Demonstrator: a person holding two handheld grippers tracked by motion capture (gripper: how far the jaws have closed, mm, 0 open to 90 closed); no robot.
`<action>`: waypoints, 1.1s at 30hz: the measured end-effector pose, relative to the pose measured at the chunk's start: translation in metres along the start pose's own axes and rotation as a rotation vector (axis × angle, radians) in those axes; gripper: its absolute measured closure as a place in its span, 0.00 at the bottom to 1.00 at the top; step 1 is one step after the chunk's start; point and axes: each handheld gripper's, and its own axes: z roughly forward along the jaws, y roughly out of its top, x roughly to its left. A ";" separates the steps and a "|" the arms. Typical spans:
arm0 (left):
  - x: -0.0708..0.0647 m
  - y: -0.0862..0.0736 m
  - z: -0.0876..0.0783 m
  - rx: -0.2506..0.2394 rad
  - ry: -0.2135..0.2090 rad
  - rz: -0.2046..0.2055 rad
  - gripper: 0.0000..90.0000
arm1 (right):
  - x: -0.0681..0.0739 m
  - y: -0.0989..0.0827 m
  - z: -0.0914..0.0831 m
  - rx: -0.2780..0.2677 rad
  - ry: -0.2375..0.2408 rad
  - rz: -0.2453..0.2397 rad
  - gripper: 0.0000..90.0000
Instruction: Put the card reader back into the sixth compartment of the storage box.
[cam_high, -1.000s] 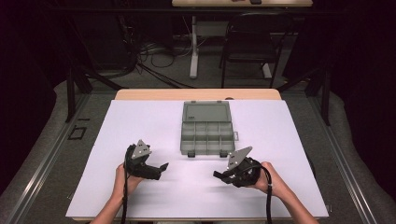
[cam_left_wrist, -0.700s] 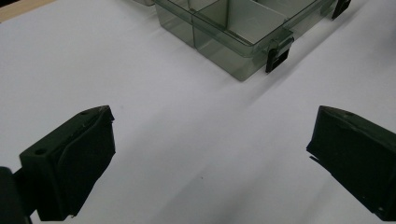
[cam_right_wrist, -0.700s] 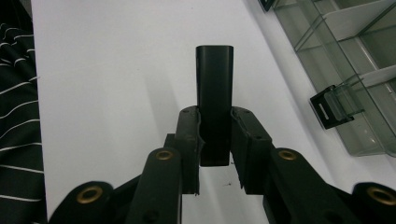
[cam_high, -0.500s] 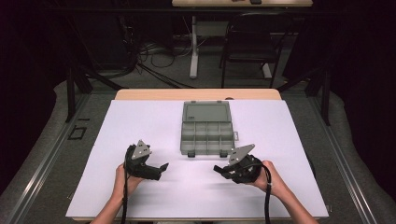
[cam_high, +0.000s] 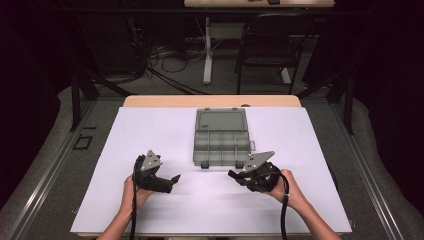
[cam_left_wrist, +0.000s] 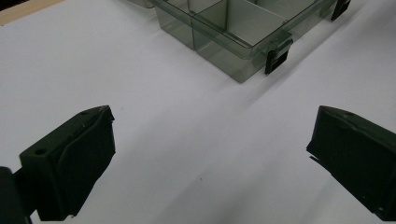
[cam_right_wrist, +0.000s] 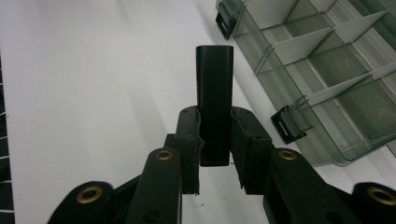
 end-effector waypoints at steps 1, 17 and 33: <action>0.000 0.000 0.000 0.000 0.000 0.000 0.00 | 0.000 0.000 0.000 0.000 -0.001 0.002 0.82; 0.000 0.000 0.000 -0.003 0.002 -0.003 0.00 | -0.007 0.010 0.002 -0.035 -0.053 0.021 0.82; 0.000 0.000 -0.001 -0.009 0.014 -0.001 0.00 | -0.013 0.025 0.008 -0.047 -0.070 0.030 0.82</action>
